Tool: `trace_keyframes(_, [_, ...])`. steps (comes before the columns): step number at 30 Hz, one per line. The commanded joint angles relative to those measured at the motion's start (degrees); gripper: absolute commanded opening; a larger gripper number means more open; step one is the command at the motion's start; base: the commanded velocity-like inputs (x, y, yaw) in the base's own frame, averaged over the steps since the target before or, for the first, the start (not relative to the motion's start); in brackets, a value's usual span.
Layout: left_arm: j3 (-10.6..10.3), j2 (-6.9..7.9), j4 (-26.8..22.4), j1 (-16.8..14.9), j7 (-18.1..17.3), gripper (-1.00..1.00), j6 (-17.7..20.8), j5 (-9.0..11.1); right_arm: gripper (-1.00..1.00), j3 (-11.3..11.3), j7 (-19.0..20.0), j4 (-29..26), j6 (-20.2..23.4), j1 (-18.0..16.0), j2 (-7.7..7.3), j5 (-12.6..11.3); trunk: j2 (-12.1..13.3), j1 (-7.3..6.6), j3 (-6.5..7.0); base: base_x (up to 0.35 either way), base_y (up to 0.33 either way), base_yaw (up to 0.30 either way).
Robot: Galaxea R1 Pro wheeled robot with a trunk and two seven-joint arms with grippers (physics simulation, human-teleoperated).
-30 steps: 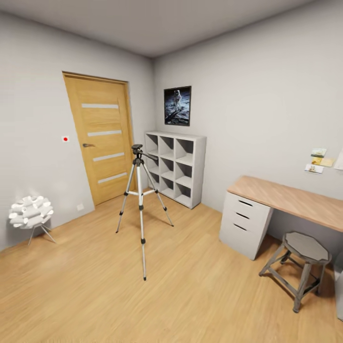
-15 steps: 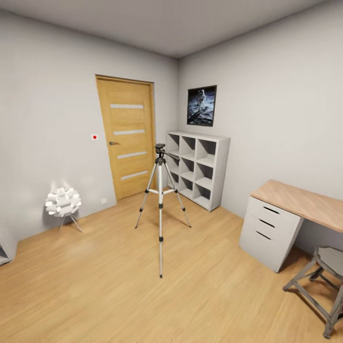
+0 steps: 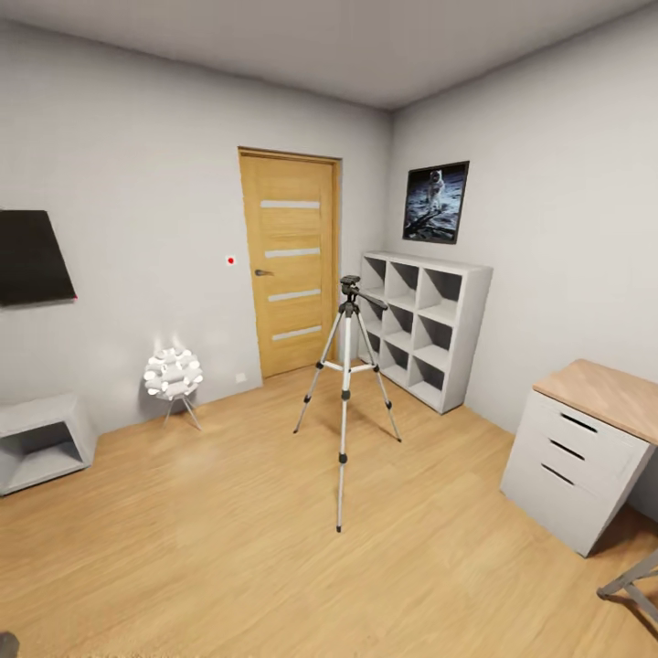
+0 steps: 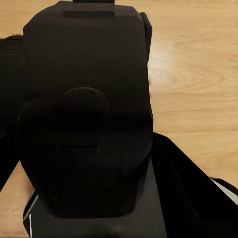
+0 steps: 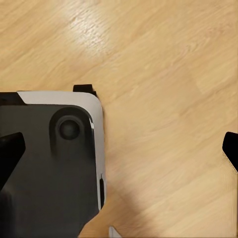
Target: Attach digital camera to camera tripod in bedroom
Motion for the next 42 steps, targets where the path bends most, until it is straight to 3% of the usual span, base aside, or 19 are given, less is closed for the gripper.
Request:
trace_keyframes(1, [-0.49,-0.02,0.03,-0.02,-0.02,-1.00,-0.12,0.39,1.00,-0.48,0.10,0.14,-0.28,-0.03,-0.05,0.40,-0.03,0.02,-0.02,0.000,0.000,0.300])
trace_keyframes(42, [-0.50,-0.14,0.03,-0.02,-0.02,-1.00,-0.13,0.37,1.00,-0.49,0.16,0.17,-0.27,-0.03,0.01,0.32,-0.03,0.02,-0.02,0.000,0.000,0.300])
